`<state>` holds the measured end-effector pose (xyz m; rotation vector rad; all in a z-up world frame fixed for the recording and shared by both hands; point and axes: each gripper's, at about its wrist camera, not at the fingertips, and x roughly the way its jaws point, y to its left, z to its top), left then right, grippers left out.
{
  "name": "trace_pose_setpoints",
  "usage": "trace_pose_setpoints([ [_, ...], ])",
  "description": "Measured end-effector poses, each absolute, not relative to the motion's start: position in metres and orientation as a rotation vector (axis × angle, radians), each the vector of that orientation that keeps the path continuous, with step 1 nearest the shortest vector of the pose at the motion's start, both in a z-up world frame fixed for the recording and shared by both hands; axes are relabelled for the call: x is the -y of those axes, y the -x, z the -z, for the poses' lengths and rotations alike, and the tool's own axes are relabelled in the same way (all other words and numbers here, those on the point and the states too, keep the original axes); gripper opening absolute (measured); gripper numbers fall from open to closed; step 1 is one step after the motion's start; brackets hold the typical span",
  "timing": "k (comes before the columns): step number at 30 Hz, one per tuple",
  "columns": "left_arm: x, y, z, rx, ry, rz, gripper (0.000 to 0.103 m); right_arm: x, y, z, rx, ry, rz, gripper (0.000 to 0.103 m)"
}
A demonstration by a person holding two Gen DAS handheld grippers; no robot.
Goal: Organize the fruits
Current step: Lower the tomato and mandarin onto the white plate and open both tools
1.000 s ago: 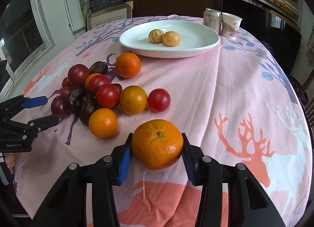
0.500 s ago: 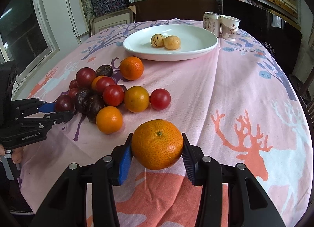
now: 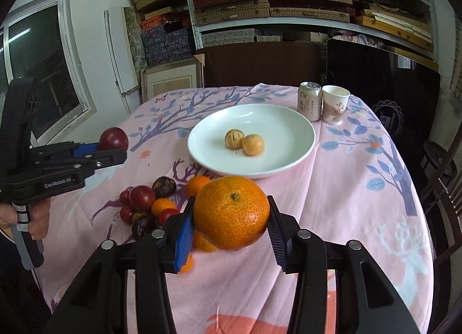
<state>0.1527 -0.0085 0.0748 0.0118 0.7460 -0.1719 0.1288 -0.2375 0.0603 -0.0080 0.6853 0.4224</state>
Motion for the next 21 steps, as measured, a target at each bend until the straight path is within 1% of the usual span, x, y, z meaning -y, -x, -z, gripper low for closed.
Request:
trace_pose_setpoints([
  [4,0.021,-0.196,-0.062,-0.787,-0.024,0.145,0.037,0.232,-0.160,-0.062,-0.676,-0.016,-0.407,0.047],
  [8,0.022,-0.233,-0.038,-0.852,0.027,0.130,0.037,0.225,-0.195,-0.052,-0.689,-0.028,-0.377,0.047],
  [13,0.024,-0.262,-0.017,-0.900,0.055,0.108,0.037,0.217,-0.242,-0.027,-0.763,-0.054,-0.365,0.047],
  [18,0.030,-0.276,-0.005,-0.925,0.064,0.100,0.038,0.212,-0.270,-0.002,-0.835,-0.083,-0.353,0.047],
  [19,0.031,-0.277,-0.005,-0.906,0.066,0.090,0.041,0.212,-0.274,0.001,-0.843,-0.088,-0.350,0.047],
  [20,0.031,-0.278,-0.006,-0.898,0.076,0.085,0.051,0.212,-0.276,0.004,-0.847,-0.093,-0.348,0.048],
  [21,0.030,-0.280,-0.007,-0.895,0.093,0.081,0.057,0.212,-0.279,0.006,-0.852,-0.100,-0.346,0.048],
])
